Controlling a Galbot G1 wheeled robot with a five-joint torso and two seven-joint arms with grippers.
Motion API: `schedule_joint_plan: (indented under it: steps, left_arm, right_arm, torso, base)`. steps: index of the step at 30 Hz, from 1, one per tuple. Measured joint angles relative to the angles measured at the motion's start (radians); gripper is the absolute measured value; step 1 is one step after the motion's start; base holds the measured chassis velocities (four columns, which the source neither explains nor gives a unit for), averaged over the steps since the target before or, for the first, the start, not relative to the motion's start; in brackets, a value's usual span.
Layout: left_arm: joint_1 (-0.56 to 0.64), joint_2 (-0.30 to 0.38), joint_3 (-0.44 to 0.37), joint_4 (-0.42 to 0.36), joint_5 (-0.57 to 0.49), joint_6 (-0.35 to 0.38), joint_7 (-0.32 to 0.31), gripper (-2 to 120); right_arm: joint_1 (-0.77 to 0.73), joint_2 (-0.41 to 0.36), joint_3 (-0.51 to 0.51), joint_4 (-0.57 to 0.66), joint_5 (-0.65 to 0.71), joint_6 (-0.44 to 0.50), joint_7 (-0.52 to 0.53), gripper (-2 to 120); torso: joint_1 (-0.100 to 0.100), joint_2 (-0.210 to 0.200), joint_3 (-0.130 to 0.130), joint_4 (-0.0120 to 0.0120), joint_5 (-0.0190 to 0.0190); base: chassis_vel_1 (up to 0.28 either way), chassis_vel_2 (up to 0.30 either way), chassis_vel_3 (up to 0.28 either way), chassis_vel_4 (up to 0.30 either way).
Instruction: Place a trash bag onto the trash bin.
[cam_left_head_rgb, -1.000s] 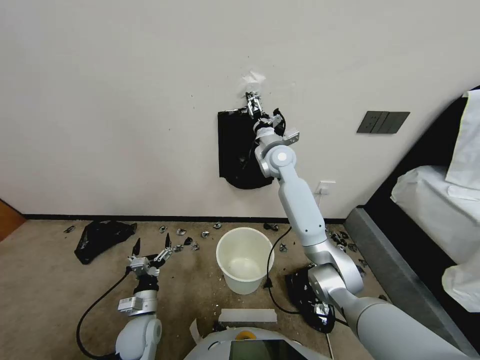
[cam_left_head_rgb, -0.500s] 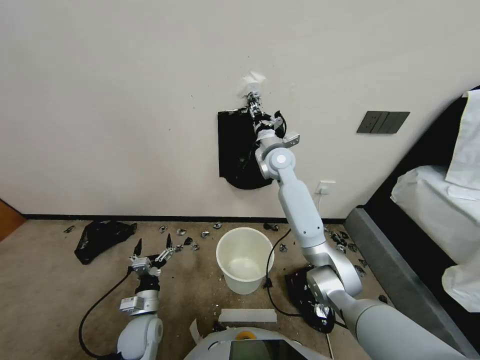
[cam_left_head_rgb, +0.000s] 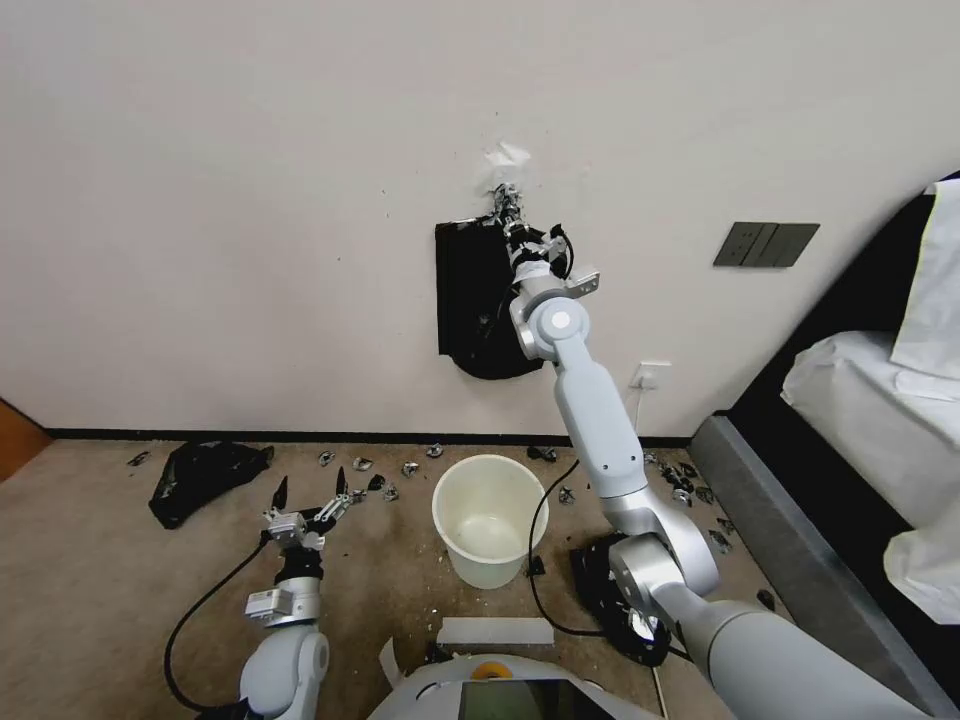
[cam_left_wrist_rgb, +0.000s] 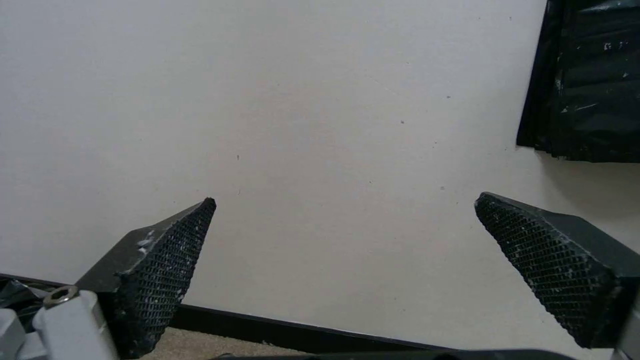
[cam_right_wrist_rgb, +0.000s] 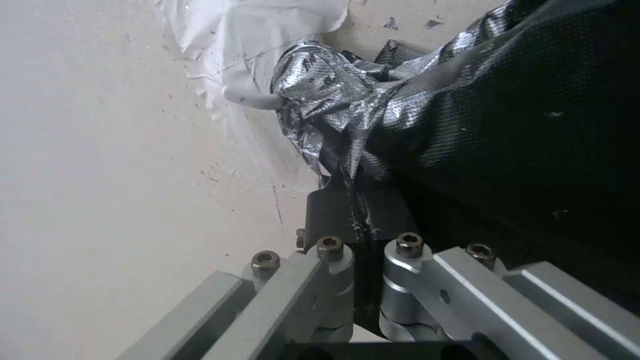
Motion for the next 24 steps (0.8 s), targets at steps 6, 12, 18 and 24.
schedule_joint_plan:
  steps: [6,12,18,24]
  left_arm:
    - [-0.004,-0.004,0.0,0.003,0.0,-0.003,0.0,100]
    - [-0.016,-0.008,0.004,0.013,0.0,-0.005,0.0,100]
    - [-0.024,-0.017,0.01,0.026,0.009,-0.01,0.001,100]
    - [-0.031,-0.021,0.011,0.037,0.019,-0.014,0.001,100]
  right_arm:
    - [-0.021,-0.021,-0.019,0.035,-0.063,-0.009,0.061,0]
    - [-0.075,-0.065,-0.039,0.11,-0.106,-0.024,0.156,0]
    - [-0.112,-0.09,-0.058,0.182,-0.12,-0.059,0.25,0]
    - [-0.158,-0.111,-0.082,0.255,-0.126,-0.083,0.303,0]
  torso:
    - [0.0,0.0,0.0,0.0,0.0]
    - [0.0,0.0,0.0,-0.0002,0.0001]
    - [0.0,0.0,0.0,-0.0001,0.0001]
    - [0.0,0.0,0.0,-0.0001,0.0001]
  base:
    - [0.0,0.0,0.0,0.0]
    - [0.0,0.0,0.0,0.0]
    - [0.0,0.0,0.0,0.0]
    - [0.0,0.0,0.0,0.0]
